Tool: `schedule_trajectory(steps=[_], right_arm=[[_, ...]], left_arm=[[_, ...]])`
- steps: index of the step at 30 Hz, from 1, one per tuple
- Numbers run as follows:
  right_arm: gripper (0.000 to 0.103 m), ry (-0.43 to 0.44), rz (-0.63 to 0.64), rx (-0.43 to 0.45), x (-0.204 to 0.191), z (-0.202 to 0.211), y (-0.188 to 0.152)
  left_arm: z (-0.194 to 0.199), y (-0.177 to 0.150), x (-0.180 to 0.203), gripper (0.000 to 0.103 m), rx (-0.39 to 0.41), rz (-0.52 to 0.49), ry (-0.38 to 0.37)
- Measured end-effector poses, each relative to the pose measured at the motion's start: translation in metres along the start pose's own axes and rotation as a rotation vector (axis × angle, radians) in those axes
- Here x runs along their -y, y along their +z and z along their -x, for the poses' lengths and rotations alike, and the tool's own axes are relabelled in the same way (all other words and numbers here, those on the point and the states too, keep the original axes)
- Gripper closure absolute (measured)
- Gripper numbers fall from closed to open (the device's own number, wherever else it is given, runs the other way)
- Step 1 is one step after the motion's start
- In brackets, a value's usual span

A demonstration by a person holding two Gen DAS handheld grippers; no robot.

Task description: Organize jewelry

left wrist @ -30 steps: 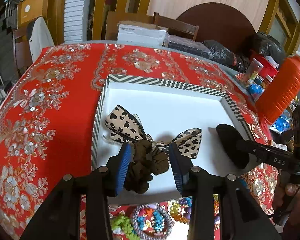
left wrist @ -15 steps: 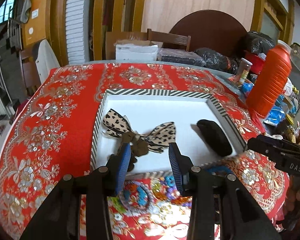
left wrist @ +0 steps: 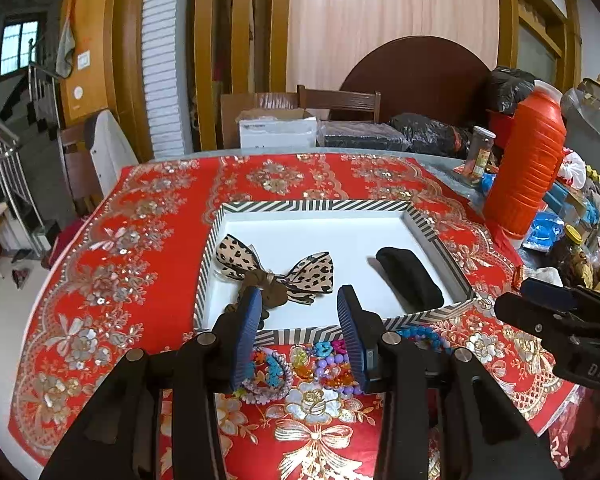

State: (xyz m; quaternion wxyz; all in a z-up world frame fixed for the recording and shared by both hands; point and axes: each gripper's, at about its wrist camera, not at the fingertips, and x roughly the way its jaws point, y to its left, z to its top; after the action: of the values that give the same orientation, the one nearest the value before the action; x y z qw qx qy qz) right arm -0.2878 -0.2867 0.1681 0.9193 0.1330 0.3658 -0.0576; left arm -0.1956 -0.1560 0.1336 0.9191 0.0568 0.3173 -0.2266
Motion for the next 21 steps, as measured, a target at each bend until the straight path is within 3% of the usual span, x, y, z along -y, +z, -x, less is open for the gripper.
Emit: schedule_trajectory(steps=[21], right_arm=[[0.032, -0.010, 0.056, 0.060, -0.022, 0.039, -0.006]], left_arm=[[0.032, -0.007, 0.014, 0.063, 0.045, -0.015, 0.015]])
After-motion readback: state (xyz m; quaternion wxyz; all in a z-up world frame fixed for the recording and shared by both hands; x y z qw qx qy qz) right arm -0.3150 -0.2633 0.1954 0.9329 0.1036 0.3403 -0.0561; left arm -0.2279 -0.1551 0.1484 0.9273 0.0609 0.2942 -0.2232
